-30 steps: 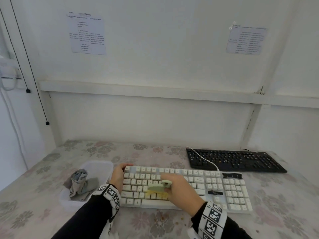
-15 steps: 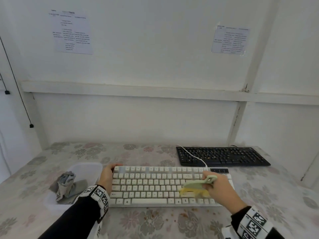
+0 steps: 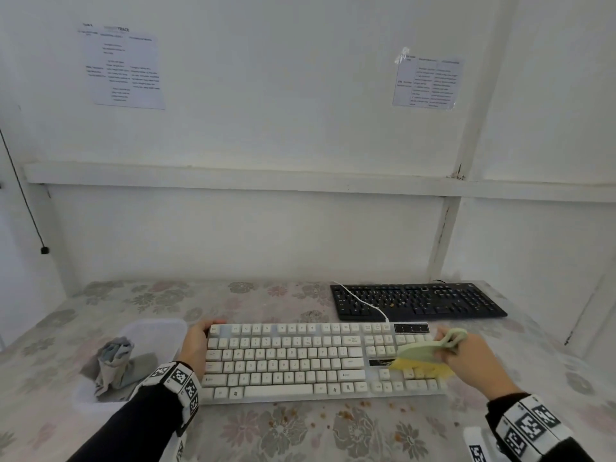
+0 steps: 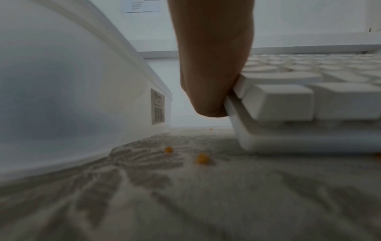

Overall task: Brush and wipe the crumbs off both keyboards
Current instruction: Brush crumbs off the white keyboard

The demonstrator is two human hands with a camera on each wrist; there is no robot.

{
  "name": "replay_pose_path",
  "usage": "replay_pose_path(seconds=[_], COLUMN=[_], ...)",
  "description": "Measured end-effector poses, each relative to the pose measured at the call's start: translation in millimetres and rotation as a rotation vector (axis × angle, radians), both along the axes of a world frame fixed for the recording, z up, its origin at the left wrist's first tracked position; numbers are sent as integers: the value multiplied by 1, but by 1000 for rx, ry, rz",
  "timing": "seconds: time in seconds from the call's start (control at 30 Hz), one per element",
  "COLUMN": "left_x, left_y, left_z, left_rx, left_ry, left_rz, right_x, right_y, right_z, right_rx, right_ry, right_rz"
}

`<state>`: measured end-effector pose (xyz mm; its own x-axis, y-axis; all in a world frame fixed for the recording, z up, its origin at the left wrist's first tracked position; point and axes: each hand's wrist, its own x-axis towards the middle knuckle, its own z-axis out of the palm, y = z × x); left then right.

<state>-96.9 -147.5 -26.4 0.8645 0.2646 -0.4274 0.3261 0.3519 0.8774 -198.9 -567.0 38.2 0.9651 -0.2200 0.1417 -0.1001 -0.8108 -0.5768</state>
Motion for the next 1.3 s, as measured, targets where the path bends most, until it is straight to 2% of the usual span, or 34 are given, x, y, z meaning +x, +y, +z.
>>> replay_pose_path(seconds=[0.13,0.3,0.4,0.53,0.67,0.73,0.83,1.03,1.3], left_x=[-1,-2,-3,0,0,-2,-2,-3,1], left_y=[3,5,4,4,3,2,0,0,0], left_z=[-2,-3,-2,-3,-1,2,3,5,5], left_rx=[-11,-32,-31,-17,3,4,-2,-19,-58], left_ry=[1,25,27,19,21,29,23,-10,-11], left_rz=[4,-30,-69,-76,-50,-48,-40,9,-30], right_x=[2,-4,-9,-10,-2,0,1,8,10], right_y=[-12,-21,-19,7,68,107,164,244,266], right_z=[3,17,25,37,45,44,36,13,9], right_rx=[-65,-194,-302,-229,-39,55,181,34,-36], right_ry=[71,134,88,-70,-147,-141,-36,-53,-83], right_rz=[-96,-305,-338,-204,34,182,418,674,785])
